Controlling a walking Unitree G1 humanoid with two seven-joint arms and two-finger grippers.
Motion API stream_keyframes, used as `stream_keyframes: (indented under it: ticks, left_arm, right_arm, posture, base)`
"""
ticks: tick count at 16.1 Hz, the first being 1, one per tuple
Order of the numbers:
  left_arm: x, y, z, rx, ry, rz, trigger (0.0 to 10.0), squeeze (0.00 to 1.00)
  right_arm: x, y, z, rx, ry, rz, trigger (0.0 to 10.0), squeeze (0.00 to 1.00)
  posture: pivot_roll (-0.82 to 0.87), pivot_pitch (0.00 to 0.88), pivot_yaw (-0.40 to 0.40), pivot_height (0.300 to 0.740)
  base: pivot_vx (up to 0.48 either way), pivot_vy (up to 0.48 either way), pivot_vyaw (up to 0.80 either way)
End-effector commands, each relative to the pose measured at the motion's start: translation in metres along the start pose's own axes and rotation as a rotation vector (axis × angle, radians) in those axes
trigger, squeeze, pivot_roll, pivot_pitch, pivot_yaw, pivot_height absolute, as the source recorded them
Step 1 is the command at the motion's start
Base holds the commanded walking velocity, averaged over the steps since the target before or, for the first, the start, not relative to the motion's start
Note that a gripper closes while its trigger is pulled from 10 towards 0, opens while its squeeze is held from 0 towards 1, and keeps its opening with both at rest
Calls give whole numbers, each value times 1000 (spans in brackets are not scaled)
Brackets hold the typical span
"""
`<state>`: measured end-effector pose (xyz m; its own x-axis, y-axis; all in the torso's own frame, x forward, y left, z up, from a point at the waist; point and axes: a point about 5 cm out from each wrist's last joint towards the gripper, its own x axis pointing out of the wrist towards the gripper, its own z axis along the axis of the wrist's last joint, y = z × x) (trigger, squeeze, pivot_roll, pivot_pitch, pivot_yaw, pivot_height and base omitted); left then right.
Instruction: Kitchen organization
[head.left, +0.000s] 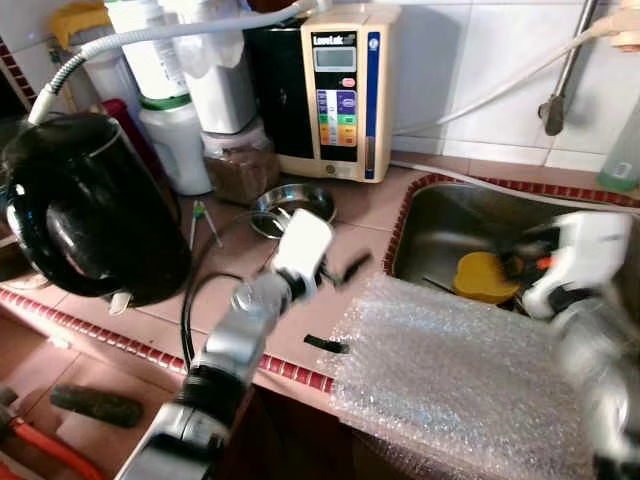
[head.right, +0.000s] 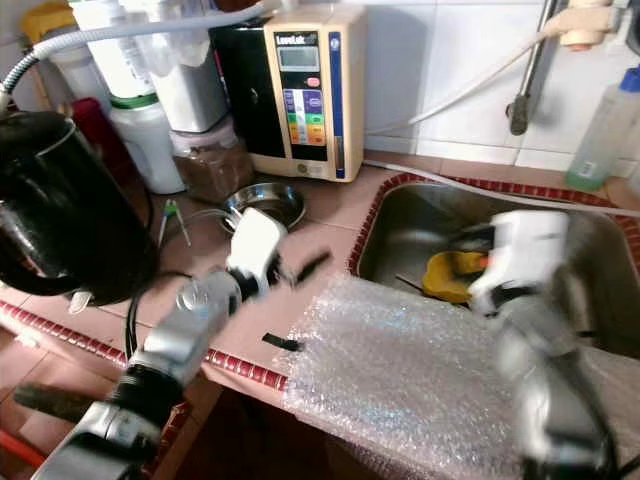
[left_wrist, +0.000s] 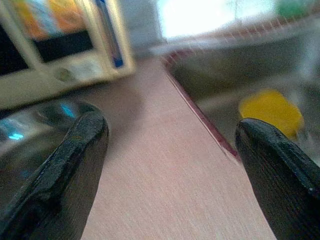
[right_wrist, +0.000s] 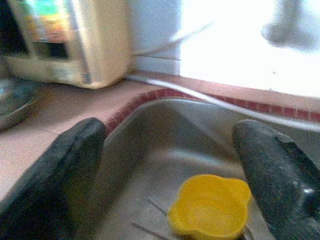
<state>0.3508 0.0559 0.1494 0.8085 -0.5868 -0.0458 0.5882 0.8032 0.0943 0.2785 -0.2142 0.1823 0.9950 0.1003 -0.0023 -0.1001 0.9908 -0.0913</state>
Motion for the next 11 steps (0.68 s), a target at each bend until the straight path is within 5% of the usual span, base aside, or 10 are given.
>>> stream_keyframes:
  ticks: [1, 4, 6, 11]
  left_arm:
    - [0, 11, 4, -31, -25, 62, 10000, 0]
    - [5, 22, 11, -81, -58, 171, 10000, 0]
    - [6, 34, -2, -137, 36, 290, 10000, 0]
    - [15, 37, -8, -358, 97, 366, 10000, 0]
  right_arm:
    - [-6, 20, 1, -41, -7, 95, 10000, 1000]
    - [-35, 55, -12, -86, 45, 281, 10000, 1000]
    - [-50, 72, -11, -52, 50, 345, 10000, 1000]
    - [-64, 90, -3, -52, 37, 449, 10000, 941]
  posture:
    - [-51, 0, 120, 740]
    - [-68, 0, 124, 740]
    - [-76, 0, 127, 740]
    - [-90, 0, 132, 740]
  base:
    - [0, 0, 0]
    - [0, 0, 0]
    - [0, 0, 0]
    - [0, 0, 0]
